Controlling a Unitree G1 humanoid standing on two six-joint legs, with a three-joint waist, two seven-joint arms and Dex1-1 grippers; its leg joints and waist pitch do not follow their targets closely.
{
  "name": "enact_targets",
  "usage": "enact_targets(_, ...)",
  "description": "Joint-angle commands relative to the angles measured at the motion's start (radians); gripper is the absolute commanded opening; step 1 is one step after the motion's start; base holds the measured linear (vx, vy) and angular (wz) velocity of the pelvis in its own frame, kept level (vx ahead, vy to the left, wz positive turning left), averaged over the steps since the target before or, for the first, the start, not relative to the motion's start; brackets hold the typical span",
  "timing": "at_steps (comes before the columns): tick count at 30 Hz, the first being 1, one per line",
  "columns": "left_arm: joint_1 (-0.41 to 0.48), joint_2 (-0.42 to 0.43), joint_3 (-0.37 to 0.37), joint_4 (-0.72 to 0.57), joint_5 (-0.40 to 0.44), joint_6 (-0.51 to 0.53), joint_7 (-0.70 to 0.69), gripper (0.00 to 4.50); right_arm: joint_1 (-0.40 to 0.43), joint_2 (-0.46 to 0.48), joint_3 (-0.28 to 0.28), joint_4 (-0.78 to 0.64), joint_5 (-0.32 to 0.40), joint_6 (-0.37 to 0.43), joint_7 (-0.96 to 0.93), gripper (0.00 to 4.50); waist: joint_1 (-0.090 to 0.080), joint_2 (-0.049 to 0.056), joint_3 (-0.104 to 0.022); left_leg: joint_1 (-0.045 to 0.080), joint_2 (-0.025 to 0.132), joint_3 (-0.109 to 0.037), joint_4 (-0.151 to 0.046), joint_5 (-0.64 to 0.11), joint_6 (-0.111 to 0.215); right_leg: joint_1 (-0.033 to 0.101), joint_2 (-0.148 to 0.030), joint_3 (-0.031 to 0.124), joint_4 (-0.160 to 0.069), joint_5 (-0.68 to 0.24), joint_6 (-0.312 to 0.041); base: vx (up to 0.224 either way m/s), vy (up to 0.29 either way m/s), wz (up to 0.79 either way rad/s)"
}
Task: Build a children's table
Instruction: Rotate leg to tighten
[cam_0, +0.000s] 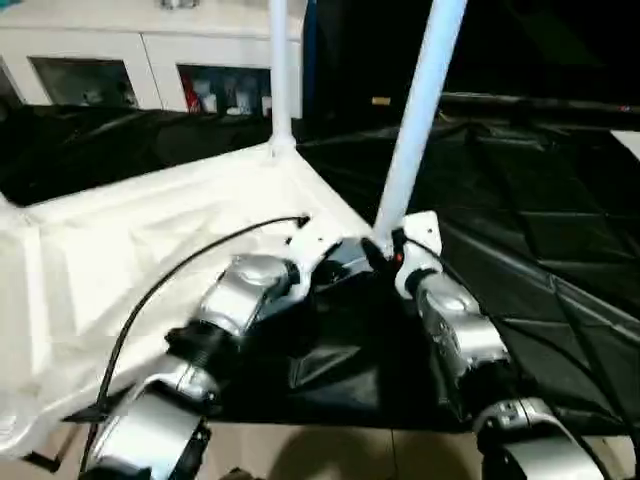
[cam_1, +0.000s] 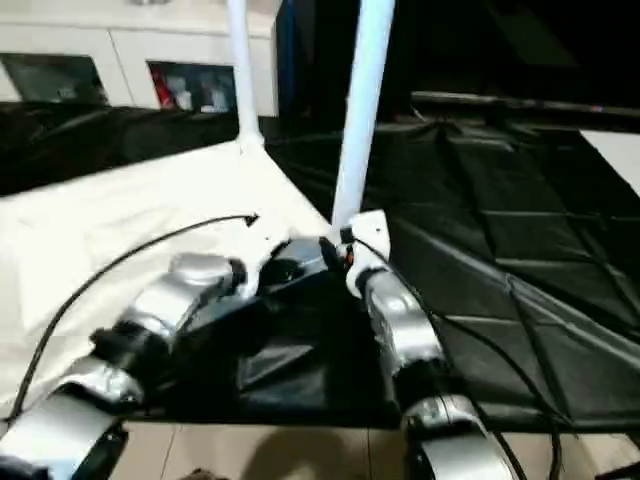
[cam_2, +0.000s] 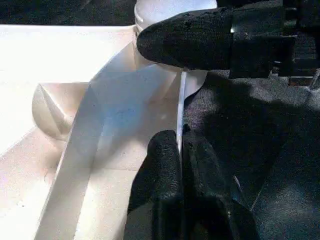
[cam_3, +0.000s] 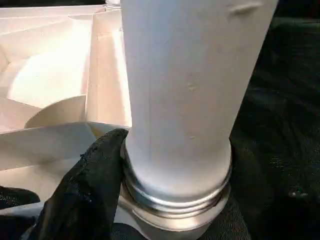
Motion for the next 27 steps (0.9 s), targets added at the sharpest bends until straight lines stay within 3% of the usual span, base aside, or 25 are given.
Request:
enact_targets(1, -0.020, -0.015, 0.042, 0.027, 0.000, -0.059, 0.119, 0.00, 0.000, 0.094, 0.074, -0.015, 0.025, -0.026, 0.127, 3.44, -0.002, -0.009, -0.057, 0.018, 0.015, -0.017, -0.071, -0.253, 0.020, 0.038, -0.058, 0.026, -0.093, -0.261, -0.166, 0.000, 0.000, 0.00)
enact_targets(5, -0.001, 0.032, 0.028, -0.011, 0.001, -0.089, -0.001, 0.00, -0.005, 0.036, 0.052, -0.042, 0.045, -0.022, 0.210, 3.81, -0.012, -0.009, -0.059, 0.009, 0.015, -0.023, -0.076, -0.262, 0.020, 0.045, -0.059, 0.022, -0.091, -0.279, -0.158, 0.000, 0.000, 0.00)
enact_targets(6, -0.001, 0.032, 0.028, -0.011, 0.001, -0.089, -0.001, 0.00, -0.005, 0.036, 0.052, -0.042, 0.045, -0.022, 0.210, 3.81, -0.018, -0.009, -0.060, 0.006, 0.015, -0.023, -0.075, -0.249, 0.025, 0.045, -0.058, 0.024, -0.089, -0.248, -0.167, 0.000, 0.000, 0.00)
enact_targets(7, 0.016, 0.063, 0.017, -0.037, -0.016, -0.109, -0.089, 0.00, 0.000, -0.019, 0.066, -0.069, 0.047, -0.006, 0.284, 3.81, -0.020, -0.006, -0.062, 0.008, 0.015, -0.021, -0.072, -0.232, 0.030, 0.043, -0.058, 0.024, -0.087, -0.218, -0.182, 0.000, 0.000, 0.00)
enact_targets(9, 0.026, 0.082, 0.010, -0.053, -0.028, -0.125, -0.148, 0.00, 0.003, -0.056, 0.079, -0.085, 0.046, 0.003, 0.335, 3.81, -0.018, -0.008, -0.065, 0.007, 0.016, -0.020, -0.069, -0.203, 0.043, 0.048, -0.056, 0.024, -0.084, -0.171, -0.199, 0.000, 0.000, 0.00)
enact_targets(10, 0.061, 0.123, -0.004, -0.123, -0.074, -0.114, -0.285, 0.00, 0.017, -0.128, 0.090, -0.143, 0.075, 0.033, 0.461, 3.81, -0.016, -0.008, -0.066, 0.008, 0.017, -0.018, -0.067, -0.194, 0.052, 0.050, -0.056, 0.024, -0.081, -0.143, -0.213, 0.000, 0.000, 0.00)
enact_targets(11, 0.065, 0.128, -0.005, -0.133, -0.080, -0.112, -0.302, 0.00, 0.019, -0.136, 0.091, -0.151, 0.079, 0.035, 0.476, 3.81, -0.013, -0.008, -0.067, 0.006, 0.018, -0.019, -0.067, -0.184, 0.059, 0.054, -0.058, 0.025, -0.077, -0.123, -0.220, 0.000, 0.000, 0.00)
enact_targets(12, 0.090, 0.162, -0.017, -0.194, -0.114, -0.095, -0.401, 0.00, 0.034, -0.188, 0.100, -0.203, 0.111, 0.059, 0.580, 3.81, -0.012, -0.006, -0.070, 0.010, 0.021, -0.017, -0.065, -0.171, 0.071, 0.050, -0.056, 0.025, -0.076, -0.089, -0.236, 0.000, 0.000, 0.00)
enact_targets(14, 0.096, 0.173, -0.022, -0.207, -0.120, -0.093, -0.428, 0.00, 0.037, -0.202, 0.100, -0.217, 0.120, 0.067, 0.617, 3.81, -0.007, -0.001, -0.070, 0.015, 0.026, -0.013, -0.063, -0.153, 0.091, 0.045, -0.055, 0.025, -0.069, -0.031, -0.265, 0.000, 0.000, 0.00)
enact_targets(18, 0.114, 0.216, -0.048, -0.252, -0.131, -0.087, -0.501, 0.00, 0.056, -0.253, 0.110, -0.264, 0.132, 0.088, 0.729, 3.81, 0.008, -0.001, -0.065, 0.021, 0.033, -0.011, -0.069, -0.208, 0.065, 0.040, -0.057, 0.025, -0.075, -0.106, -0.259, 0.000, 0.000, 0.00)
enact_targets(22, 0.158, 0.299, -0.071, -0.346, -0.153, -0.073, -0.640, 0.00, 0.111, -0.383, 0.167, -0.386, 0.181, 0.156, 0.935, 3.81, 0.024, -0.002, -0.066, 0.025, 0.033, -0.009, -0.071, -0.237, 0.034, 0.039, -0.057, 0.026, -0.078, -0.174, -0.234, 0.000, 0.000, 0.00)
enact_targets(27, 0.168, 0.321, -0.063, -0.362, -0.150, -0.077, -0.672, 0.00, 0.130, -0.420, 0.194, -0.420, 0.171, 0.163, 1.004, 3.81, 0.027, -0.008, -0.065, 0.022, 0.032, -0.011, -0.072, -0.249, 0.022, 0.035, -0.061, 0.028, -0.083, -0.243, -0.209, 0.000, 0.000, 0.00)
